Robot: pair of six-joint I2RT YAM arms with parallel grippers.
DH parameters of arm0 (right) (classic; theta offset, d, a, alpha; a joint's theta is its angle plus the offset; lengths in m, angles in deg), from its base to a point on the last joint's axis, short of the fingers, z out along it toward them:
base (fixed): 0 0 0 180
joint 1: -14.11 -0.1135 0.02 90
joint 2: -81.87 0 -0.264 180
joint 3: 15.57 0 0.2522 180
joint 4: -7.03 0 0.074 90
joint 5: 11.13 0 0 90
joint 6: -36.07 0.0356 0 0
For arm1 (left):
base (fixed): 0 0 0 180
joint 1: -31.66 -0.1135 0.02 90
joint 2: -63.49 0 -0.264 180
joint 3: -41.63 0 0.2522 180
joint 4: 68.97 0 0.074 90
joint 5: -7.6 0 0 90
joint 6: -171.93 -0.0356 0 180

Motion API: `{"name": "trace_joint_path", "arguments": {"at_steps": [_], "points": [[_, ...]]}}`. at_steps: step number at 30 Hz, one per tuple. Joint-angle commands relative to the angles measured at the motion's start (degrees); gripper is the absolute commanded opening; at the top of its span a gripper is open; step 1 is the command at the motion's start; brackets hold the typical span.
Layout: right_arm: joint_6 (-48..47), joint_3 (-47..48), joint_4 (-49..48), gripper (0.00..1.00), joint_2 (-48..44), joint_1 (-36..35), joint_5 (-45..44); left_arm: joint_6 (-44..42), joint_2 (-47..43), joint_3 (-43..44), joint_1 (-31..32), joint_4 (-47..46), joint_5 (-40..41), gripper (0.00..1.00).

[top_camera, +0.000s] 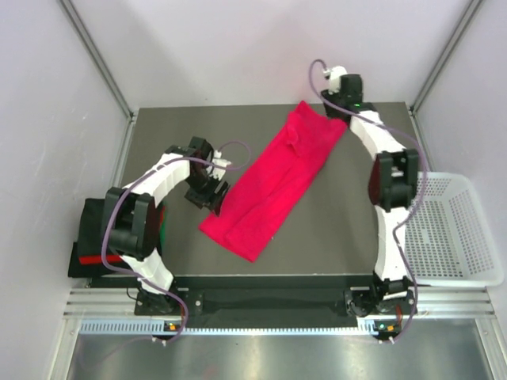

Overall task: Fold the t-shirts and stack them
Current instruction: Fold the tshirt

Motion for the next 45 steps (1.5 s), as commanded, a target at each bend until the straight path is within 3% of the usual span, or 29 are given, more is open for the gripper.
{"name": "trace_joint_path", "arguments": {"at_steps": [1,2,7,10,17,21,23,26,27,28,31,35,41,45], "points": [[9.8,-10.4,4.2,0.48,-19.2,4.2,13.8,-2.3,1.8,-3.3,-0.7,0.5,1.5,0.74],[12.0,-16.8,7.6,0.46,-23.9,4.4,21.1,-3.1,2.4,-4.3,-0.9,0.4,1.8,0.74],[19.3,-37.6,12.3,0.45,-31.7,5.7,39.2,-3.6,6.0,-4.1,-3.7,-0.1,-1.7,0.69],[19.8,-43.6,9.5,0.45,-32.2,6.3,39.8,-2.9,7.6,-3.9,-3.8,-0.9,-3.5,0.66],[21.8,-46.8,7.6,0.45,-30.6,6.4,44.5,-3.7,10.4,-6.0,-3.8,-1.1,-5.3,0.57],[31.9,-61.6,-3.9,0.46,-37.8,5.7,51.3,-4.2,11.6,-7.5,-3.8,-1.1,-8.0,0.55],[39.1,-70.2,-11.4,0.53,-43.6,4.4,52.2,-4.8,12.2,-7.7,-3.8,-0.6,-9.3,0.53],[45.2,-78.0,-15.2,0.56,-51.4,0.4,48.8,-5.1,12.7,-8.3,-3.8,-0.1,-9.7,0.42],[46.2,-79.5,-15.5,0.56,-52.8,-1.1,48.2,-4.7,12.8,-8.4,-3.8,-0.3,-9.5,0.29],[48.1,-82.1,-17.7,0.56,-54.9,-2.6,48.2,-4.2,13.1,-8.5,-3.8,-0.4,-9.5,0.23],[51.1,-84.7,-19.0,0.57,-55.8,-7.3,47.3,-3.8,14.1,-8.7,-3.4,0.5,-10.8,0.0],[53.7,-85.9,-19.4,0.57,-53.3,-10.9,46.4,-3.7,13.8,-9.7,-3.0,0.7,-10.5,0.0],[58.3,-86.4,-23.0,0.57,-47.2,-19.5,45.2,-0.7,9.1,-8.8,-3.1,-1.9,-3.7,0.0],[61.3,-84.5,-23.2,0.56,-43.8,-26.2,45.6,-0.7,6.9,-7.9,-3.0,-0.2,-4.7,0.0]]}}
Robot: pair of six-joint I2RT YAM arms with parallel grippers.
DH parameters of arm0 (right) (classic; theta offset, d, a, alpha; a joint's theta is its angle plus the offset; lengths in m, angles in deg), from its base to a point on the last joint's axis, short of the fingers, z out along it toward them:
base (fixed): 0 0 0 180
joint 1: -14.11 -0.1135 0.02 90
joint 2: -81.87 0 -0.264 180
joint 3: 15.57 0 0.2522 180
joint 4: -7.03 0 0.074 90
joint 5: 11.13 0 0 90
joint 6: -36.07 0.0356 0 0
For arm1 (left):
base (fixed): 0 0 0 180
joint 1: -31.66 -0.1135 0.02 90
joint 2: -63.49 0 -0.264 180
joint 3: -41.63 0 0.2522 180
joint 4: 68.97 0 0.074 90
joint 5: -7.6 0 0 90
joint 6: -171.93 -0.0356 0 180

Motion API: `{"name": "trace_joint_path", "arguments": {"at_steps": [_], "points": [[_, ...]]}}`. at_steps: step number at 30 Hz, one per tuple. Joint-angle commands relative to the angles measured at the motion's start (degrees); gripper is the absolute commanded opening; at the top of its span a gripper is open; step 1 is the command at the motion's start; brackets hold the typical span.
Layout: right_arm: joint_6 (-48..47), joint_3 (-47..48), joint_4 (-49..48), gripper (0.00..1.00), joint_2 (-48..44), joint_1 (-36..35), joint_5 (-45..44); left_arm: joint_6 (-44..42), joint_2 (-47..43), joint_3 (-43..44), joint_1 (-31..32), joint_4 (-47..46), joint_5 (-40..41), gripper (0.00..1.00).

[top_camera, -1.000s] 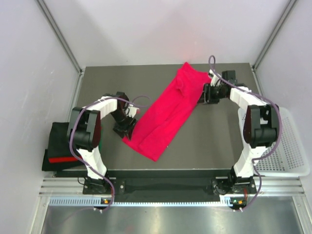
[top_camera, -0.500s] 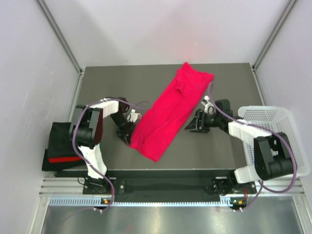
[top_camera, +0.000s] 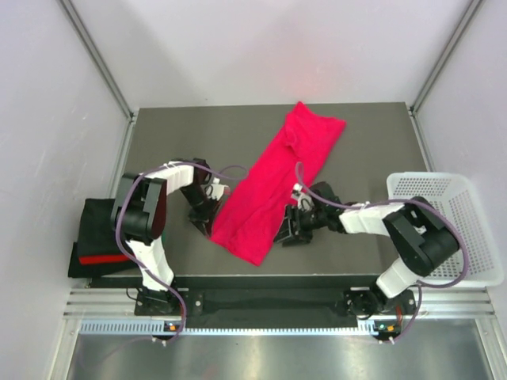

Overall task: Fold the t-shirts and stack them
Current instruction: Fold the tshirt

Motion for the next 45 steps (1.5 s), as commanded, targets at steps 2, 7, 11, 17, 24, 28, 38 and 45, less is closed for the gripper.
{"name": "trace_joint_path", "arguments": {"at_steps": [2,7,11,17,24,28,38,45], "points": [[7.1,2.2,-3.9,0.56,3.3,-8.5,0.7,-0.1,-2.2,0.3,0.2,-1.7,2.4,0.0],[8.0,6.6,-0.3,0.51,8.4,-12.7,-0.9,-0.6,-3.2,-1.7,0.2,-2.7,2.3,0.0],[8.9,7.4,-0.8,0.49,10.7,-15.0,-0.8,-0.6,-3.7,-2.0,0.1,-2.9,2.0,0.0],[7.6,9.4,3.8,0.49,11.4,-16.0,-3.2,-0.5,-3.0,-1.2,0.2,-2.7,0.8,0.0],[6.5,10.3,6.5,0.41,13.9,-16.1,-5.6,-0.8,-3.8,-1.2,0.2,-2.5,0.9,0.0],[5.8,11.8,7.5,0.37,15.1,-17.4,-5.8,-1.0,-4.6,-1.5,0.2,-2.6,1.1,0.0],[3.2,13.6,11.5,0.0,14.3,-17.5,-8.2,-1.1,-4.6,-1.0,0.2,-2.1,1.3,0.0],[-7.3,13.8,16.7,0.0,4.3,-9.5,-1.9,-2.2,-6.1,4.0,0.2,0.1,-0.1,0.0]]}}
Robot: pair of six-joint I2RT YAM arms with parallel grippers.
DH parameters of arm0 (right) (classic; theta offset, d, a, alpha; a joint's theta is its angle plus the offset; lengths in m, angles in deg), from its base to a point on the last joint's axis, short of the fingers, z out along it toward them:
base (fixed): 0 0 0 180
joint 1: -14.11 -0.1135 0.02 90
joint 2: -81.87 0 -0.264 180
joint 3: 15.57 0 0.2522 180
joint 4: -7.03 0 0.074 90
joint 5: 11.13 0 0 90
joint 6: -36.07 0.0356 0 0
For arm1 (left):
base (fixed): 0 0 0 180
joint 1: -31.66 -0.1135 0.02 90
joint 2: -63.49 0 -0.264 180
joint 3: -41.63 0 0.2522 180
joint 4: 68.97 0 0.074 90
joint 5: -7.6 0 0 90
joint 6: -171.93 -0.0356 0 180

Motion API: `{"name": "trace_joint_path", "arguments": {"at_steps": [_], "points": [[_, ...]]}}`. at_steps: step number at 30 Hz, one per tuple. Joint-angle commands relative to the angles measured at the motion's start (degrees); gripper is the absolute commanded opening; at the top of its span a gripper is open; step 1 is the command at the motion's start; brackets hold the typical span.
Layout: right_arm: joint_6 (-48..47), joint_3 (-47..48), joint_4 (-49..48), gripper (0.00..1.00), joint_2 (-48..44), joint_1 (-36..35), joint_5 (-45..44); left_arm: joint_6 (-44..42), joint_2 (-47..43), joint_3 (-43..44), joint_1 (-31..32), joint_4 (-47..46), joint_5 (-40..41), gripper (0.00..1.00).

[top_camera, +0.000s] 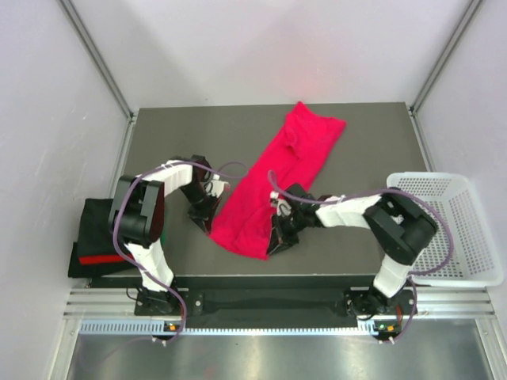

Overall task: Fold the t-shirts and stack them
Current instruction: Fold the tshirt

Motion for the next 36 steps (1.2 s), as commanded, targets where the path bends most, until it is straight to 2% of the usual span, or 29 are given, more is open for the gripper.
{"name": "trace_joint_path", "arguments": {"at_steps": [1,5,9,12,19,23,26,36], "points": [[-8.5,1.2,3.9,0.0,-8.6,7.5,4.6,-1.7,-4.2,5.7,0.1,1.5,-2.0,0.0],[-11.7,1.0,3.6,0.0,-15.8,13.7,8.8,-1.4,-2.8,18.5,1.1,3.8,-3.5,0.0],[-15.6,1.2,2.4,0.0,-22.4,18.4,9.1,-1.6,2.6,30.1,4.7,7.8,-4.3,0.0],[-16.0,1.3,2.2,0.0,-24.5,22.6,9.0,-0.1,6.5,37.0,6.9,7.4,-2.9,0.0],[-16.6,0.3,0.3,0.0,-24.3,29.7,8.5,1.5,15.9,51.3,9.4,0.5,0.5,0.0],[-17.4,1.7,-0.9,0.0,-21.7,32.0,8.1,1.6,23.2,64.6,10.7,1.8,4.1,0.0],[-19.2,3.2,-1.2,0.0,-18.6,33.8,7.9,1.6,25.9,67.7,10.8,-0.1,4.7,0.0],[-24.8,10.3,-1.5,0.0,-6.2,38.2,7.5,2.4,30.8,70.0,11.1,-8.6,6.5,0.0]]}}
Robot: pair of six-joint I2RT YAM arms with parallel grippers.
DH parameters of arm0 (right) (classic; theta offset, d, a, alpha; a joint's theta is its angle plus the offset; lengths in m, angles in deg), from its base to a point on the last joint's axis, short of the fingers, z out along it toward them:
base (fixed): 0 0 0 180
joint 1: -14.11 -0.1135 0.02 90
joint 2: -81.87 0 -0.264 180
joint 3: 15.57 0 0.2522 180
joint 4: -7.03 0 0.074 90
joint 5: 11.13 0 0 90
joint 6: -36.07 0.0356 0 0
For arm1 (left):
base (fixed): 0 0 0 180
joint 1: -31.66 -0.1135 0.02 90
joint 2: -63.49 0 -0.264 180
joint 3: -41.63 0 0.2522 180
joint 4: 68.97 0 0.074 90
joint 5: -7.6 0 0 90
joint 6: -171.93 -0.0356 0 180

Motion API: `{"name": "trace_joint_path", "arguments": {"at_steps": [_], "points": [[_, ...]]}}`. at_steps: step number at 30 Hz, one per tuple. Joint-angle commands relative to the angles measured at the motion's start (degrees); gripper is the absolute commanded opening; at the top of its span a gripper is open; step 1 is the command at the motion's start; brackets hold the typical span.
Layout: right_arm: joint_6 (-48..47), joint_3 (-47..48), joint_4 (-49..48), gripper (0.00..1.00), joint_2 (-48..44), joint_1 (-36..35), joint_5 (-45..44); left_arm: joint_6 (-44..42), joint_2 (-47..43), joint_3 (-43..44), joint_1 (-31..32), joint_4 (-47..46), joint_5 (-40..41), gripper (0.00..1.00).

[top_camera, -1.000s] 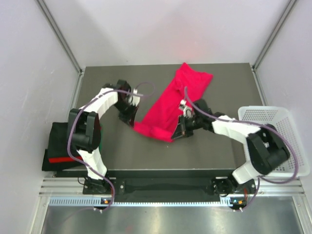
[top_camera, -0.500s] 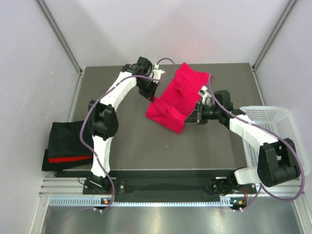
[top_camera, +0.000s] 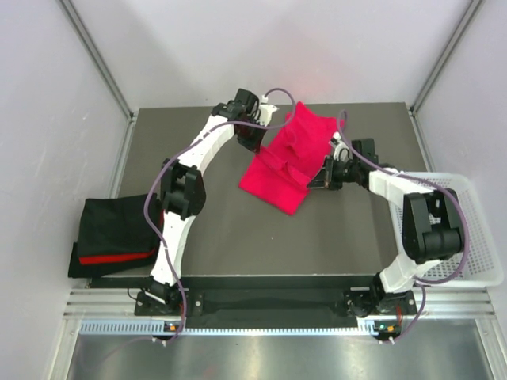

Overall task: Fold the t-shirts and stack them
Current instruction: Fold the tshirt

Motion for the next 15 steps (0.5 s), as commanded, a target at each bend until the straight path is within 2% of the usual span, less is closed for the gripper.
{"name": "trace_joint_path", "arguments": {"at_steps": [1,6,10,14,15], "points": [[-3.9,3.9,-1.7,0.0,2.3,1.9,0.0,0.8,1.0,2.7,-0.3,-6.4,1.9,0.0],[-3.8,6.8,-2.1,0.0,5.5,3.5,0.0,-0.1,3.3,5.2,0.0,-9.2,2.8,0.0],[-4.3,12.5,0.3,0.0,10.3,5.0,1.5,-1.0,4.5,5.6,0.4,-12.5,4.2,0.0],[-4.6,17.7,0.9,0.06,15.0,5.2,2.2,-1.5,4.6,4.9,0.8,-16.9,5.8,0.0],[-4.3,18.2,1.0,0.16,15.9,5.2,2.4,-1.5,4.7,4.6,0.9,-17.7,6.4,0.19]]}}
